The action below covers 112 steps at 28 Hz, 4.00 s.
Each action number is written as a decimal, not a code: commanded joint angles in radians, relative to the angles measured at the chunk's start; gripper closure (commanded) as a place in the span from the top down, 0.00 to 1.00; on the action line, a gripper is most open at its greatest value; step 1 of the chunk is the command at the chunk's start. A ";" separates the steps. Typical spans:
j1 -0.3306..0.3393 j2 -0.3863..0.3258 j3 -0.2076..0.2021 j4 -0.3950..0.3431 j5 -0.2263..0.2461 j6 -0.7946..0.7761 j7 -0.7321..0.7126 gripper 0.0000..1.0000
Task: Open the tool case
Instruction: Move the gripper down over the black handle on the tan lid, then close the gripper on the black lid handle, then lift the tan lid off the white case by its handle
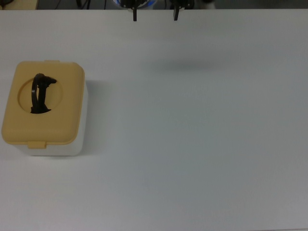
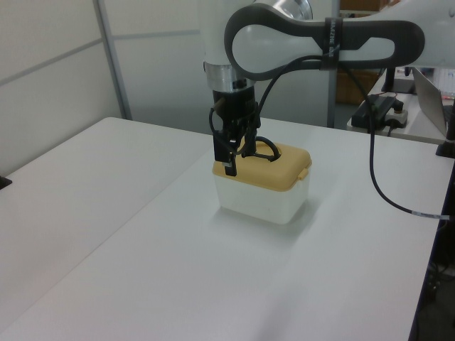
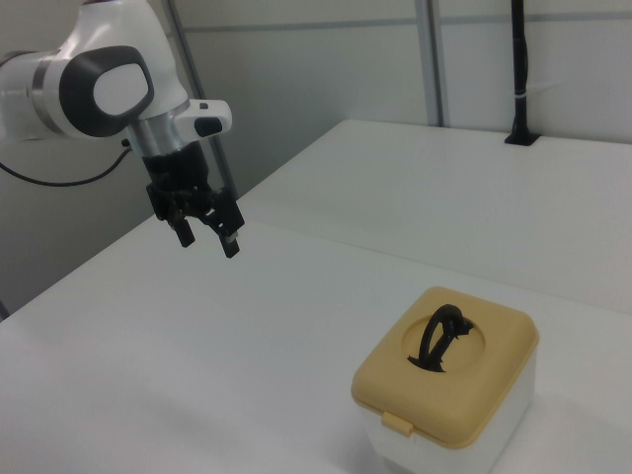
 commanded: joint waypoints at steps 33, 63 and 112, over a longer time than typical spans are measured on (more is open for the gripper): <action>-0.386 0.167 -0.039 -0.001 -0.026 0.367 -0.220 1.00; -0.406 0.246 -0.039 -0.060 -0.022 0.462 -0.401 0.41; -0.080 0.119 -0.013 -0.090 0.014 0.412 -0.095 0.00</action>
